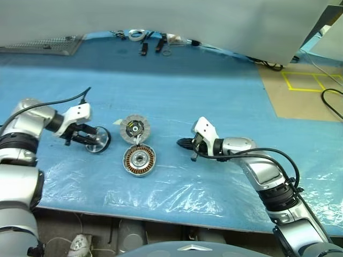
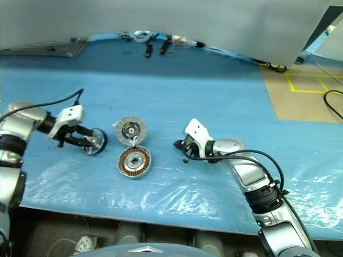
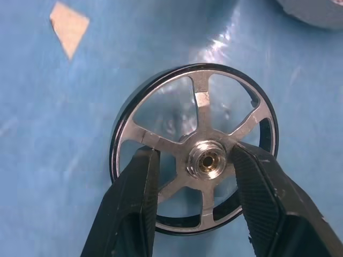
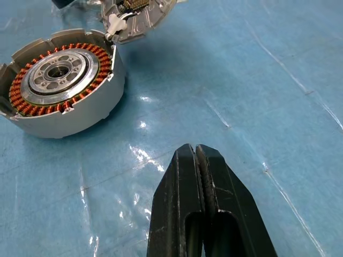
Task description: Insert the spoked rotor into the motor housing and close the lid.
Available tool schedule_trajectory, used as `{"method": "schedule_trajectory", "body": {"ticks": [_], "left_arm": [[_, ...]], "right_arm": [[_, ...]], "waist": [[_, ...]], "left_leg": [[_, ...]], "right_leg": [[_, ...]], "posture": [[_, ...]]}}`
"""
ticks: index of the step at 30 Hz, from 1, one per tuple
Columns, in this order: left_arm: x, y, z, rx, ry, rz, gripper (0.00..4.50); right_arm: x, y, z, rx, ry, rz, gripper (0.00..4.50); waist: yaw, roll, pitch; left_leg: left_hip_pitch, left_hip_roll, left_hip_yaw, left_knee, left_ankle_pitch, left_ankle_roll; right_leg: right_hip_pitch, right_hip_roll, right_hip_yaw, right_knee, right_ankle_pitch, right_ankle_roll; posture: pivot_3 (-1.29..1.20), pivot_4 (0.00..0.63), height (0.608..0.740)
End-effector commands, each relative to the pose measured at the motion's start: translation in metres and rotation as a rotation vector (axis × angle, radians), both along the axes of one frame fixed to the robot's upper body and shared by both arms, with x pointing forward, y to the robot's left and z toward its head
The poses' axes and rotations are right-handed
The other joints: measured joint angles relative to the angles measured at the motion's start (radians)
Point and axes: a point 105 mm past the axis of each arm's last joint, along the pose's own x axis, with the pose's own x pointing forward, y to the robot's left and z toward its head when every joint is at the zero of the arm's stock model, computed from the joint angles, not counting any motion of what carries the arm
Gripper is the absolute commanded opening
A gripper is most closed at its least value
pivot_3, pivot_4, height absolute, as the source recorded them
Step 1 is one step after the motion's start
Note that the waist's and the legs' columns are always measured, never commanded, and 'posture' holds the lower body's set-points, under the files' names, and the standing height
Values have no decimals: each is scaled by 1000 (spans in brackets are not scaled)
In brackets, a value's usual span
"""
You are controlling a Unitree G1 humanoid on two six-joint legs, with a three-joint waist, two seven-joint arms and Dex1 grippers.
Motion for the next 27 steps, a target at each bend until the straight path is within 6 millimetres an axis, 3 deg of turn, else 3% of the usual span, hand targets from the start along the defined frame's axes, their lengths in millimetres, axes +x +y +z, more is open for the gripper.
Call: {"method": "schedule_trajectory", "body": {"ticks": [1,8,15,23,27], "left_arm": [[-7,-8,27,-92,-92,-12,1840],[-34,-58,63,-309,-253,-50,1840],[-67,-95,45,-393,-196,-88,1840],[-63,-93,34,-396,-203,-19,1840],[-62,-93,42,-408,-216,-14,1840]], "right_arm": [[1,5,16,53,-39,32,0],[-11,5,29,102,-97,152,0],[-19,-11,44,44,-144,268,0],[-18,-16,48,-2,-151,282,0],[-13,-19,44,-12,-148,268,0]], "waist": [[2,0,0],[-3,-1,0],[-19,0,1],[-26,0,1],[-27,0,0]], "left_leg": [[0,0,0,0,0,0],[0,0,0,1,0,0],[0,0,1,0,0,0],[1,0,1,1,0,1],[1,0,1,1,0,1]], "right_leg": [[0,0,0,0,0,0],[0,-1,0,1,0,0],[-1,1,1,1,-1,0],[-1,1,1,3,-2,-2],[-1,2,2,2,-1,-1]], "posture": [[0,150,740],[0,150,740],[0,150,740],[0,150,740],[0,150,740]]}}
